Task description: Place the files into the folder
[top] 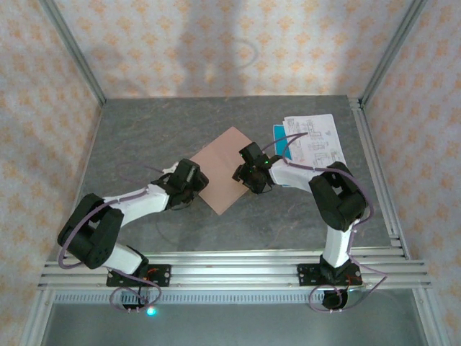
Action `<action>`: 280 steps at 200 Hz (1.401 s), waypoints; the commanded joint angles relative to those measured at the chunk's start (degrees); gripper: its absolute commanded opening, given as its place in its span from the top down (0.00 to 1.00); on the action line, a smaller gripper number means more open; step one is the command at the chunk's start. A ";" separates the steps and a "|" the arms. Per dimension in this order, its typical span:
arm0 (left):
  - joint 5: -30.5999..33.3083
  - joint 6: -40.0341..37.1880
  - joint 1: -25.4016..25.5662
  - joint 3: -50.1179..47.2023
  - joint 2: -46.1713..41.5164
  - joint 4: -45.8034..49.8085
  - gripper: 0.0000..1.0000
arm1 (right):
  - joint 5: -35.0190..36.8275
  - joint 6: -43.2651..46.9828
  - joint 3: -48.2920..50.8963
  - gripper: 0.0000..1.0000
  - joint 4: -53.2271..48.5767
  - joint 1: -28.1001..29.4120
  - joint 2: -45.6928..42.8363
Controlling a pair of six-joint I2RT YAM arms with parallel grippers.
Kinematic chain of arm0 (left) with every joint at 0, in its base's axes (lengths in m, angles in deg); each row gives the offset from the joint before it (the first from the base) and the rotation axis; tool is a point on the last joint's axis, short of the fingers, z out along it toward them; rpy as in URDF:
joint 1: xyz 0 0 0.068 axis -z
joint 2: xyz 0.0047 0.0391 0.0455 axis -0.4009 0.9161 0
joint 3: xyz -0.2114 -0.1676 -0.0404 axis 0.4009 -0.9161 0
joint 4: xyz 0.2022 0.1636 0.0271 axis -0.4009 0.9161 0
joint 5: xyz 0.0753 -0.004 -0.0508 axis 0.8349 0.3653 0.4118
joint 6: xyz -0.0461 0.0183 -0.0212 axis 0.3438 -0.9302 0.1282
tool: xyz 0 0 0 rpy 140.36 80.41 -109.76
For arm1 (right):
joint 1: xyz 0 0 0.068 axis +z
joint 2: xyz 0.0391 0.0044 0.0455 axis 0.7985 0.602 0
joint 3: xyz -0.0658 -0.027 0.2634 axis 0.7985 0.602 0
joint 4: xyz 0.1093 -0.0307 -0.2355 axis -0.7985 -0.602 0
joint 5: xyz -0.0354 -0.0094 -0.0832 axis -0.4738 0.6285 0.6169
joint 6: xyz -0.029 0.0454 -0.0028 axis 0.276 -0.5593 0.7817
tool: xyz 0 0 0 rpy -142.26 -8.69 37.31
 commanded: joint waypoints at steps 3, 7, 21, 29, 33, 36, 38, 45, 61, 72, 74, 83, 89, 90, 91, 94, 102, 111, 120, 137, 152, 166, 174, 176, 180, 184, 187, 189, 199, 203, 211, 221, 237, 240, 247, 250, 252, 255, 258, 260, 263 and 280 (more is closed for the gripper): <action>1.82 -2.63 -0.62 2.24 2.30 1.68 0.39 | 0.39 0.60 0.70 0.38 -2.43 -0.43 3.11; 1.69 -2.70 -0.68 2.19 2.62 1.38 0.39 | 0.39 0.60 0.78 0.38 -2.43 -0.51 3.11; 1.71 -2.64 -0.67 2.50 3.53 1.54 0.39 | 0.29 0.60 0.72 0.38 -2.42 -0.52 3.14; 1.90 -2.55 -0.75 2.50 3.79 1.66 0.39 | 0.31 0.72 0.78 0.38 -2.39 -0.61 3.13; 2.01 -2.47 -0.74 2.47 3.81 1.68 0.39 | 0.24 0.68 0.79 0.38 -2.46 -0.57 3.14; 2.12 -2.39 -0.69 2.38 3.80 1.73 0.39 | 0.22 0.68 0.76 0.38 -2.40 -0.65 3.14; 2.14 -2.30 -0.71 2.31 3.80 1.79 0.39 | 0.21 0.66 0.74 0.38 -2.43 -0.66 3.14; 2.31 -2.21 -0.76 2.20 3.65 1.70 0.39 | 0.25 0.68 0.73 0.38 -2.42 -0.69 3.10; 2.62 -1.93 -0.76 2.12 3.03 2.20 0.39 | 0.12 0.69 0.75 0.38 -2.41 -0.68 3.08; 3.04 -1.83 -0.70 2.05 2.47 2.85 0.38 | 0.19 0.68 0.70 0.38 -2.39 -0.65 3.08; 3.14 -1.84 -0.73 2.08 2.30 3.01 0.38 | 0.21 0.68 0.70 0.38 -2.39 -0.68 3.11; 3.57 -1.92 -0.69 1.98 1.75 3.58 0.38 | 0.21 0.68 0.77 0.38 -2.40 -0.64 3.07; 3.93 -1.96 -0.67 1.96 1.44 4.01 0.38 | 0.19 0.64 0.79 0.38 -2.47 -0.69 3.10; 4.00 -1.99 -0.66 1.93 1.43 4.11 0.38 | 0.20 0.66 0.83 0.38 -2.47 -0.69 3.12; 4.09 -2.00 -0.66 1.92 1.38 4.20 0.38 | 0.21 0.68 0.81 0.38 -2.43 -0.69 3.13; 4.27 -2.01 -0.68 1.96 1.29 4.50 0.38 | 0.23 0.66 0.79 0.38 -2.39 -0.69 3.14; 4.64 -2.14 -0.75 2.00 1.01 5.05 0.37 | 0.15 0.65 0.80 0.38 -2.40 -0.68 3.14; 5.01 -2.11 -0.70 1.97 0.99 5.69 0.36 | 0.17 0.60 0.79 0.38 -2.39 -0.69 3.14; 5.22 -2.14 -0.76 1.90 1.23 5.46 0.36 | 0.12 0.57 0.82 0.38 -2.39 -0.69 3.14; 4.51 -2.60 -0.95 2.20 2.56 4.15 0.36 | 0.04 0.60 0.88 0.38 -2.38 -0.70 3.13; 3.67 -2.81 -1.03 2.71 3.96 2.07 0.36 | 0.10 0.60 0.88 0.38 -2.38 -0.69 3.20; 3.38 -2.81 -1.01 3.06 4.99 0.76 0.36 | 0.15 0.60 0.88 0.38 -2.42 -0.68 3.10; 3.25 -2.72 -1.10 3.13 5.35 0.21 0.37 | 0.06 0.60 0.90 0.38 -2.39 -0.69 3.07; 3.21 -2.69 -1.12 3.21 5.44 0.04 0.37 | 0.06 0.60 0.88 0.38 -2.45 -0.69 3.06; 3.12 -2.71 -1.14 3.18 5.59 -0.32 0.37 | 0.04 0.56 0.91 0.38 -2.40 -0.69 3.11; 3.03 -2.64 -1.10 3.15 5.62 -0.58 0.37 | 0.04 0.60 0.88 0.38 -2.43 -0.69 3.07; 2.98 -2.63 -1.10 3.19 5.70 -0.82 0.38 | 0.04 0.60 0.88 0.38 -2.47 -0.69 3.08; 2.95 -2.58 -1.10 3.18 5.72 -0.87 0.38 | 0.04 0.62 0.88 0.38 -2.41 -0.69 3.11; 2.76 -2.46 -1.16 3.21 5.86 -1.28 0.39 | 0.04 0.57 0.79 0.38 -2.46 -0.69 3.14; 2.68 -2.45 -1.10 3.21 5.86 -1.45 0.40 | 0.01 0.66 0.79 0.38 -2.39 -0.67 3.19; 2.59 -2.39 -1.11 3.29 5.99 -1.59 0.41 | -0.04 0.69 0.79 0.38 -2.43 -0.69 3.28; 2.59 -2.28 -1.14 3.19 5.93 -1.85 0.43 | -0.14 0.62 0.77 0.38 -2.39 -0.69 3.49; 2.57 -2.28 -1.12 3.22 5.90 -1.96 0.46 | -0.10 0.73 0.79 0.38 -2.41 -0.69 3.50; 2.58 -2.28 -1.10 3.23 5.82 -2.05 0.47 | -0.21 0.77 0.79 0.38 -2.40 -0.69 3.56; 2.49 -2.28 -1.11 3.23 5.82 -2.15 0.48 | -0.21 0.77 0.79 0.38 -2.37 -0.69 3.62; 2.50 -2.20 -1.10 3.22 5.82 -2.14 0.48 | -0.22 0.77 0.79 0.38 -2.35 -0.69 3.61; 2.45 -2.19 -1.10 3.21 5.75 -2.19 0.48 | -0.23 0.77 0.85 0.38 -2.38 -0.69 3.66; 2.49 -2.19 -1.12 3.16 5.72 -2.20 0.49 | -0.24 0.77 0.87 0.38 -2.32 -0.69 3.65; 2.43 -2.19 -1.10 3.15 5.71 -2.16 0.49 | -0.23 0.76 0.85 0.38 -2.33 -0.69 3.65; 2.39 -2.23 -1.10 3.17 5.72 -2.18 0.49 | -0.23 0.77 0.87 0.38 -2.35 -0.69 3.60; 2.41 -2.19 -1.14 3.18 5.73 -2.21 0.49 | -0.23 0.77 0.88 0.38 -2.37 -0.67 3.62; 2.32 -2.01 -1.11 3.27 5.45 -2.12 0.50 | -0.24 0.73 0.88 0.38 -2.30 -0.65 3.60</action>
